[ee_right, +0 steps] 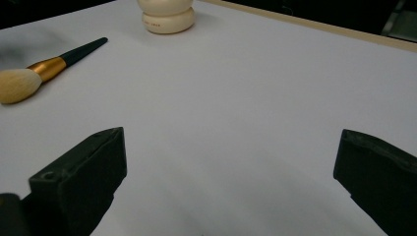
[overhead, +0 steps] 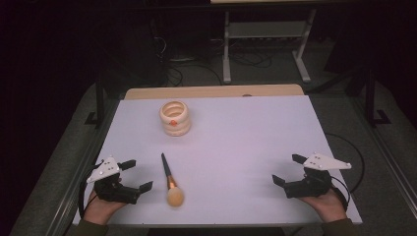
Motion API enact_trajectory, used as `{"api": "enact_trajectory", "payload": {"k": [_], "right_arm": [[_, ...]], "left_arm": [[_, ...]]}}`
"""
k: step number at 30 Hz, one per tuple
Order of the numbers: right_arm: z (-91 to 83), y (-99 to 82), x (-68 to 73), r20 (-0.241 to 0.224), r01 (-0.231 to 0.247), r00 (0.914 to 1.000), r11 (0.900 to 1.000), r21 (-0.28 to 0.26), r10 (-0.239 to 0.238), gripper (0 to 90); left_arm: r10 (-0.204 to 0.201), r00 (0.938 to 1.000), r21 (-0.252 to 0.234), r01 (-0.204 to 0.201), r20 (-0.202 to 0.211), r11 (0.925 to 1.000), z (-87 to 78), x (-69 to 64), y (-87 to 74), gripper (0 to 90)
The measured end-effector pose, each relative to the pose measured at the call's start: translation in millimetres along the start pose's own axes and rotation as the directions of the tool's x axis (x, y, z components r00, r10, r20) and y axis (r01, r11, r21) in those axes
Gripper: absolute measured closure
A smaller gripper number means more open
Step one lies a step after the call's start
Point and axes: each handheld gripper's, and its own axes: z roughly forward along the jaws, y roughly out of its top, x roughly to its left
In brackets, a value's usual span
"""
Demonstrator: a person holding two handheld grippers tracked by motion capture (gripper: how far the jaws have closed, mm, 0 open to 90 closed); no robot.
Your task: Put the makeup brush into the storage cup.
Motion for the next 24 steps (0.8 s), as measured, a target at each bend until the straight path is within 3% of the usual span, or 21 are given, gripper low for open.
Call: {"api": "enact_trajectory", "payload": {"k": [10, 24], "right_arm": [[-1.3, 2.9, 0.7, -0.006, -0.007, 1.0000, 1.0000, -0.006, 0.007, 0.0], [-2.5, 5.7, 0.3, -0.014, -0.009, 0.9999, 0.9999, -0.009, 0.008, 0.0]], "left_arm": [[0.006, 0.9999, 0.002, -0.006, 0.010, 1.0000, 1.2, 0.3, 2.7, 0.0], [0.054, 0.9974, 0.020, -0.055, 0.049, 0.9983, 12.6, -0.7, 15.6, 0.0]]}}
